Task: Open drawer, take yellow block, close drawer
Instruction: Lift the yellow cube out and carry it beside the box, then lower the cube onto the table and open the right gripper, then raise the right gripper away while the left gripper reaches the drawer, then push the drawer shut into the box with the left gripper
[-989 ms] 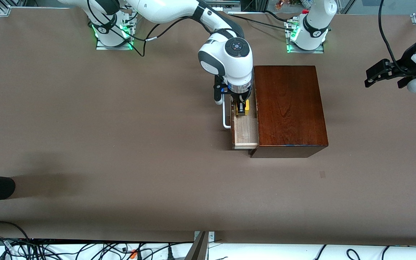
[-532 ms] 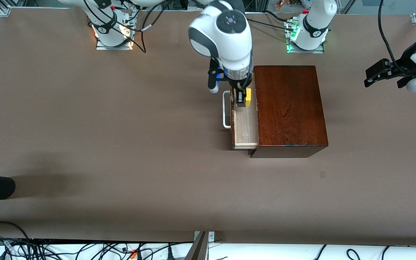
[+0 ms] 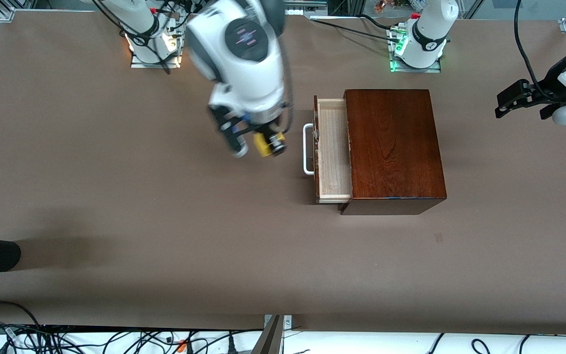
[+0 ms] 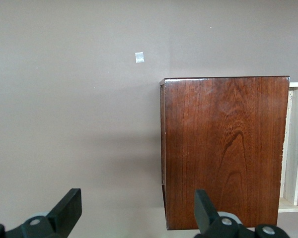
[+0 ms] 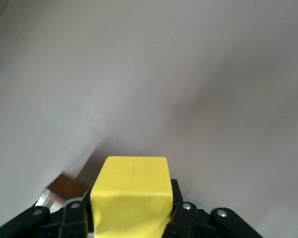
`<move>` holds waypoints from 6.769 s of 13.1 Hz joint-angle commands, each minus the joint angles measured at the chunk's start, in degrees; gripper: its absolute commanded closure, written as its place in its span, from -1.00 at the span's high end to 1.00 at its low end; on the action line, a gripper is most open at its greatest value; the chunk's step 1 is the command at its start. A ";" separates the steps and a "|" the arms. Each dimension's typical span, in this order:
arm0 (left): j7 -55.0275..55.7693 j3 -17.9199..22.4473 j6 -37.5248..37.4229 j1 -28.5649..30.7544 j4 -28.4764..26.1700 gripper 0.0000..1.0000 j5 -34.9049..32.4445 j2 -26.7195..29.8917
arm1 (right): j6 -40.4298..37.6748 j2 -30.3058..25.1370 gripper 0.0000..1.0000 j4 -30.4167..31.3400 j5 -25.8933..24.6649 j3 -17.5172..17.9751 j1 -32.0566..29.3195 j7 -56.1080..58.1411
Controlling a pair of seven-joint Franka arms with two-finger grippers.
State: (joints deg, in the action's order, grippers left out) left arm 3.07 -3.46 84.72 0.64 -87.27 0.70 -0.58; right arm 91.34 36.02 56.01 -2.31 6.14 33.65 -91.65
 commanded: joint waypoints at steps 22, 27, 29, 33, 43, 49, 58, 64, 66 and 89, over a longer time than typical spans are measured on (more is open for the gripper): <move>-1.05 0.12 0.01 -0.28 0.08 1.00 -0.26 -0.30 | 42.69 -5.70 -0.88 54.56 13.04 -15.64 -20.55 91.91; -1.05 0.12 0.27 -0.28 0.08 1.00 -0.34 -0.56 | 42.78 -4.29 -0.86 54.30 13.03 -15.64 -20.90 96.30; -1.05 0.12 0.71 -0.20 0.08 1.00 -0.34 -0.65 | 42.87 -3.42 -0.67 54.03 13.03 -15.72 -21.08 96.48; -1.05 0.12 0.71 -0.11 1.05 1.00 -0.34 -0.82 | 42.26 -2.79 1.00 51.93 13.03 -15.72 -20.81 95.95; -1.14 0.12 0.62 -0.11 1.05 1.00 -0.43 -0.82 | 2.56 -15.26 1.00 32.60 7.00 -18.98 -20.38 91.76; -1.14 0.12 0.62 -0.20 1.14 1.00 -0.43 -0.82 | -5.81 -24.15 1.00 33.46 3.37 -18.27 -19.94 88.48; -1.23 0.12 0.54 -0.28 1.14 1.00 -0.43 -0.82 | 4.37 -30.65 1.00 48.22 3.63 -18.89 -20.02 88.31; -1.23 0.12 0.54 -0.28 1.14 1.00 -0.43 -0.82 | 7.98 -34.35 1.00 52.63 3.19 -17.84 -21.86 88.57; -1.23 0.12 0.53 -0.28 1.14 1.00 -0.43 -0.82 | 7.80 -34.44 1.00 52.36 3.19 -8.13 -31.30 88.49; -46.43 -11.30 27.13 -28.14 1.93 1.00 3.89 -27.43 | -8.20 -34.26 1.00 33.64 2.22 -7.72 -32.68 87.78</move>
State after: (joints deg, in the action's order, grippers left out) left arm -32.68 -15.40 107.17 -27.26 -87.38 5.50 -24.27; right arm 84.44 2.03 90.96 0.56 -0.53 0.36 -3.51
